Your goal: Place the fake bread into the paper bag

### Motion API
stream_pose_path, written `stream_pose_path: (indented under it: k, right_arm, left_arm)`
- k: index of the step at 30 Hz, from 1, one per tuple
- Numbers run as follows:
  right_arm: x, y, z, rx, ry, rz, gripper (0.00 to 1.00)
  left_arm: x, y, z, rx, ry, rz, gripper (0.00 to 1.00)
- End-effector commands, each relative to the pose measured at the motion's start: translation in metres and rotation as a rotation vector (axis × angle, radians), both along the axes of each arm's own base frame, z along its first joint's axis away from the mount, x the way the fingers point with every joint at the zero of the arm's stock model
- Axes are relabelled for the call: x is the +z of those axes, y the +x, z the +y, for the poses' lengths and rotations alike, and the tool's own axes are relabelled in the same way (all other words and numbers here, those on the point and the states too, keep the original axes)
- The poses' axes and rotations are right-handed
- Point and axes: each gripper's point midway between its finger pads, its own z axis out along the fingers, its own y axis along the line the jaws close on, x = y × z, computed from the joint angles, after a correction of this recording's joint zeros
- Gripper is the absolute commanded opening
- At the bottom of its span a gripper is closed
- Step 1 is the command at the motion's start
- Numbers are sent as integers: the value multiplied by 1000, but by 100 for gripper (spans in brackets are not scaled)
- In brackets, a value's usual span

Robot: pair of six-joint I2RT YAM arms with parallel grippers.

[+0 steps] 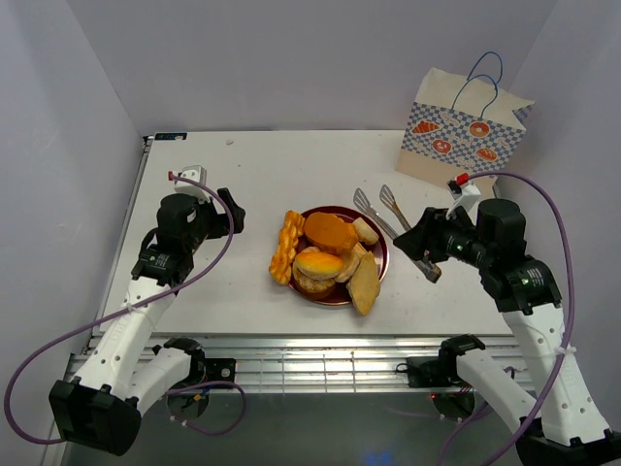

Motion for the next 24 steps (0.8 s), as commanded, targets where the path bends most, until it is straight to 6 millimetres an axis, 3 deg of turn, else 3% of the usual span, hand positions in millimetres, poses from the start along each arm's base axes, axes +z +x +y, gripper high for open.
stream_pose_path:
  k: [1,4,24]
  right_arm:
    - [1,-17,19,85,113,43,58]
    - [-13,-22,21,81,142,88,57]
    - [-43,-33,30,99,207,176,59]
  left_arm:
    - [17,3,3,18,4,-38,98]
    - [16,3,2,15,4,-34,98]
    - [12,4,4,18,21,-21,98]
